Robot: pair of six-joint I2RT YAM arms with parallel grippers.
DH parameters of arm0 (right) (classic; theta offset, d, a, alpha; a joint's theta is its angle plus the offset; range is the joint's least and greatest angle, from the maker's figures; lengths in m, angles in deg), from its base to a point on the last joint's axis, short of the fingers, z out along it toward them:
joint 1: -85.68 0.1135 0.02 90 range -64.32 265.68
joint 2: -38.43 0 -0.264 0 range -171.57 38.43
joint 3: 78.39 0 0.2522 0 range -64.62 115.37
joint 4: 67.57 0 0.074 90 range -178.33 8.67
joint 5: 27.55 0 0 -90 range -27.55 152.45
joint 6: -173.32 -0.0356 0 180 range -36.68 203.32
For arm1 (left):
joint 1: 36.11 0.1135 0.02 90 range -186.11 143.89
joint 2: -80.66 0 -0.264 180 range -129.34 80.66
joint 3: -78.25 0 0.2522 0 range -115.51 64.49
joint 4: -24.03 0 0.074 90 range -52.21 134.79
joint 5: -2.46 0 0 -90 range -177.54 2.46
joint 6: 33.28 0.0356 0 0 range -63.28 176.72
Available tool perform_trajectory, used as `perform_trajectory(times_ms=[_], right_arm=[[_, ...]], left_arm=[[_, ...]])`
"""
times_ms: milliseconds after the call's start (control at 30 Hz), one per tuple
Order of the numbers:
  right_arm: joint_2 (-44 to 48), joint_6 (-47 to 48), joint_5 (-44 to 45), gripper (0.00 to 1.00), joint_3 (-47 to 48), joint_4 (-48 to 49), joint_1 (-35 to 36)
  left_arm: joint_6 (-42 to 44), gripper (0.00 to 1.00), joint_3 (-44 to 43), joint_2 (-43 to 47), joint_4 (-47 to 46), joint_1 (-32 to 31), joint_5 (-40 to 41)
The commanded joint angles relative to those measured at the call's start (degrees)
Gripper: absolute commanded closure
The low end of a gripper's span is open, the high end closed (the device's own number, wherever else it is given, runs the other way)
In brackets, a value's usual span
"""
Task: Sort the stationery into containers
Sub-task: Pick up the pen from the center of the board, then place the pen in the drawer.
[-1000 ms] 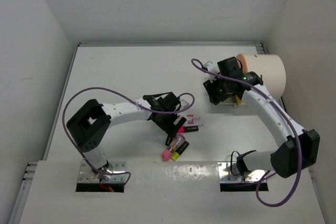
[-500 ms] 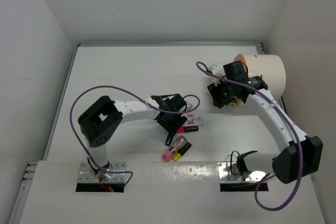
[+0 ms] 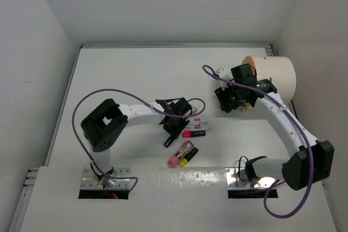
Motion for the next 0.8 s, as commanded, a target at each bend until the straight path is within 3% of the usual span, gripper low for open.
perform_trajectory(times_ms=[0, 100, 233, 367, 500, 567, 767], right_arm=[[1.03, 0.63, -0.93, 0.57, 0.38, 0.26, -0.27], [0.94, 0.80, -1.01, 0.57, 0.47, 0.52, -0.27], [0.94, 0.28, -2.67, 0.56, 0.03, 0.00, -1.06], [3.49, -2.62, -6.88, 0.56, -1.02, 0.87, -2.29], [8.23, -7.62, -10.41, 0.56, -1.64, 5.25, -2.82], [10.86, -9.64, -10.42, 0.56, -0.85, 6.67, -2.82], [15.62, -15.45, -7.17, 0.56, 5.29, 11.07, -5.37]], left_arm=[[-0.56, 0.68, 0.90, -0.24, -0.66, 1.18, 0.45], [-0.83, 0.72, 2.74, 5.02, -1.53, 2.50, -1.65], [-0.39, 0.86, 5.21, 19.15, -3.12, 4.52, -4.21], [1.63, 0.92, -1.00, 24.20, -5.23, 7.59, -6.14], [-0.03, 0.95, -8.14, 20.79, -14.18, 11.46, -11.76], [0.92, 0.96, -10.69, 17.97, -19.62, 12.17, -19.02], [-13.37, 0.99, -26.94, 0.40, -33.77, 11.91, -26.52]])
